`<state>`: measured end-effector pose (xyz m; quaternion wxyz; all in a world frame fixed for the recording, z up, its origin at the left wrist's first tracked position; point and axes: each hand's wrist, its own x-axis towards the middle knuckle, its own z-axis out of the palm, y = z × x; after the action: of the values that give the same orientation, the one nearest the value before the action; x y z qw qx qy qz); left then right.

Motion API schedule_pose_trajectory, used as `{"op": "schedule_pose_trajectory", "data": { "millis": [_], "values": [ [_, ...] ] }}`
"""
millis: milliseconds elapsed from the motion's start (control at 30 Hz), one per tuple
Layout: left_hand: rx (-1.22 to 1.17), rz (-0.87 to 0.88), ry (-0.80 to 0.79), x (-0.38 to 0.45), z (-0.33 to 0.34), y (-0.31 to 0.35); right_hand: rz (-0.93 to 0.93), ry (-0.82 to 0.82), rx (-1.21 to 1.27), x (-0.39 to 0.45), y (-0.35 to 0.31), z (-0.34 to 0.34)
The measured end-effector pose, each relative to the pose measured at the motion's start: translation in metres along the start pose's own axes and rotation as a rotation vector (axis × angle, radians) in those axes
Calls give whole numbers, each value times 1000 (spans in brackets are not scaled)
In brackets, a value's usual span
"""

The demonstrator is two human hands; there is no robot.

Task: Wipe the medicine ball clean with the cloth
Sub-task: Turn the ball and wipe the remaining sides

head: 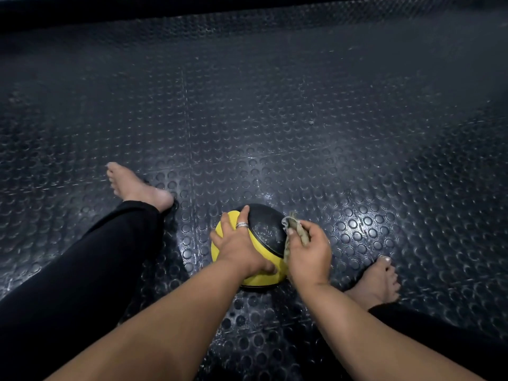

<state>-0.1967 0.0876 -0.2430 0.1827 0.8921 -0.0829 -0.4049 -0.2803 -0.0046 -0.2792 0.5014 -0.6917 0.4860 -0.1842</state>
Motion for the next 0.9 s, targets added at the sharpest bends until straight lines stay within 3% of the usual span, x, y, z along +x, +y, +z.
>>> {"op": "schedule_pose_trajectory", "data": {
  "millis": [167,333,433,533,633,900],
  "values": [
    [-27,-116,55,4,-1,-4,-45,-149,-211,14,-14,10],
    [129,-107,16,7,-24,-1,-98,-301,-338,31,-21,8],
    [261,-16,59,7,-39,1,-140,-332,-468,37,-21,9],
    [100,112,32,6,-36,-6,-153,-375,-578,45,-28,10],
    [119,239,-42,5,-28,-10,-220,-423,-644,45,-32,9],
    [74,142,-28,6,-9,-3,-311,-450,-736,51,-46,3]
  ]
}}
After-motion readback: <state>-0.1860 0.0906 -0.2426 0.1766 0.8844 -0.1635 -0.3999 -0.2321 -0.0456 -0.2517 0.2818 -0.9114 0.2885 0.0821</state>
